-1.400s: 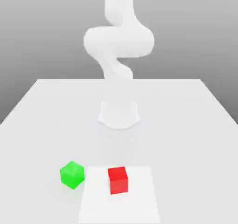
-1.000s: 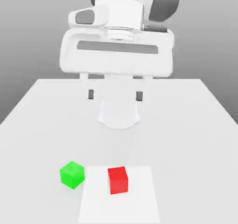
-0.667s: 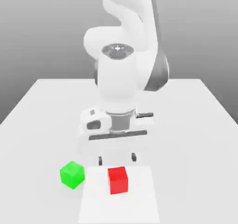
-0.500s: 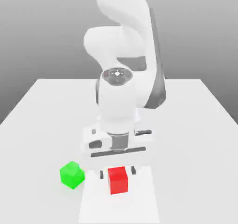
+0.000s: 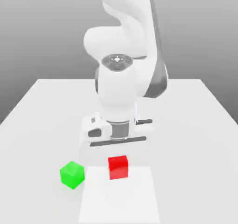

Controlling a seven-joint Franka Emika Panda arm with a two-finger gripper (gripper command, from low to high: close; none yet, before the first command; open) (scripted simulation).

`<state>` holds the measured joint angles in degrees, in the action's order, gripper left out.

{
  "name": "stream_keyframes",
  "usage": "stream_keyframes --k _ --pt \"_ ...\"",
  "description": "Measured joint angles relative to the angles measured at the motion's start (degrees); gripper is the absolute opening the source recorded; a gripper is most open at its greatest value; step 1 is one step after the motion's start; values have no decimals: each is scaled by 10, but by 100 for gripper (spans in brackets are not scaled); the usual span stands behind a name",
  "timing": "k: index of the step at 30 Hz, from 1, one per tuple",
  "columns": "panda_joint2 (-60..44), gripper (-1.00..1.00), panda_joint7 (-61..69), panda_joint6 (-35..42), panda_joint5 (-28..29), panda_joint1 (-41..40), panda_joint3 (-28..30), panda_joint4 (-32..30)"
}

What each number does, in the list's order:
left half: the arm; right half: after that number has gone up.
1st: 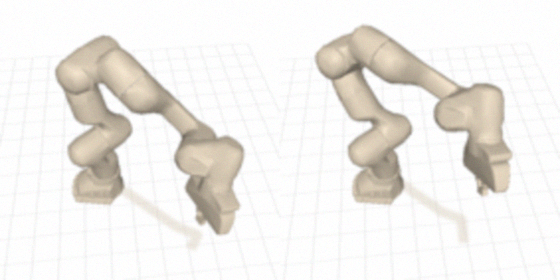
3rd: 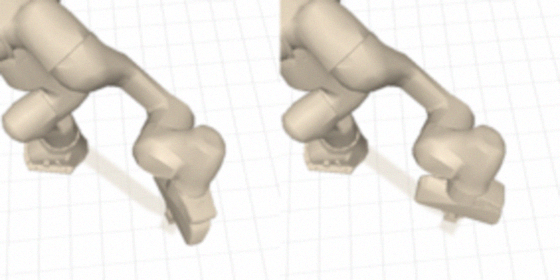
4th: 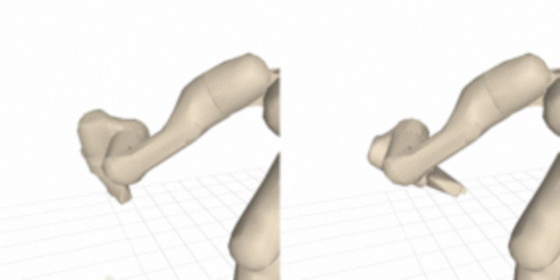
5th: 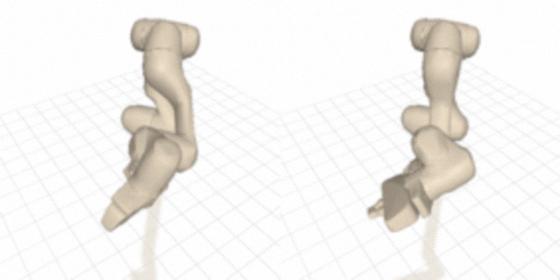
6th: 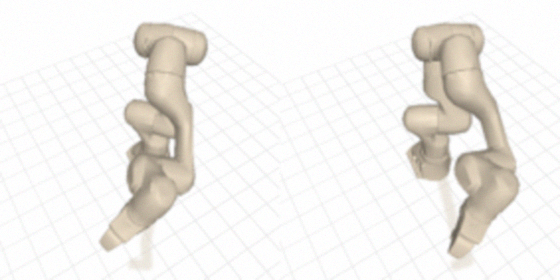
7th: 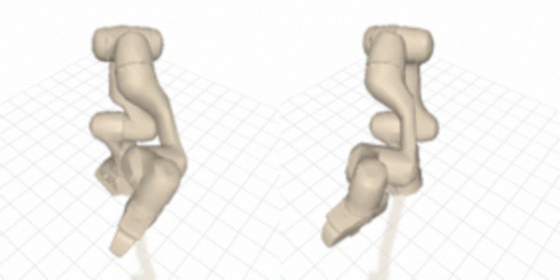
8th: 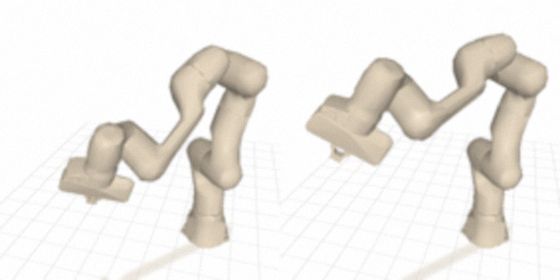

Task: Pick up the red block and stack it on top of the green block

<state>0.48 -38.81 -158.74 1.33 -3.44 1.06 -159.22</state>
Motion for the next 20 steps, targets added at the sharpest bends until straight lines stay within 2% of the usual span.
stream_keyframes --k 10,17,18,20 --pt "70 -100 -228 54 9 -110 48 -14" --pt "-43 -100 -225 -54 -31 -115 52 -11" --pt "-55 100 -222 -65 -36 -116 50 -10" --pt "-55 100 -222 -66 -36 -116 50 -10"
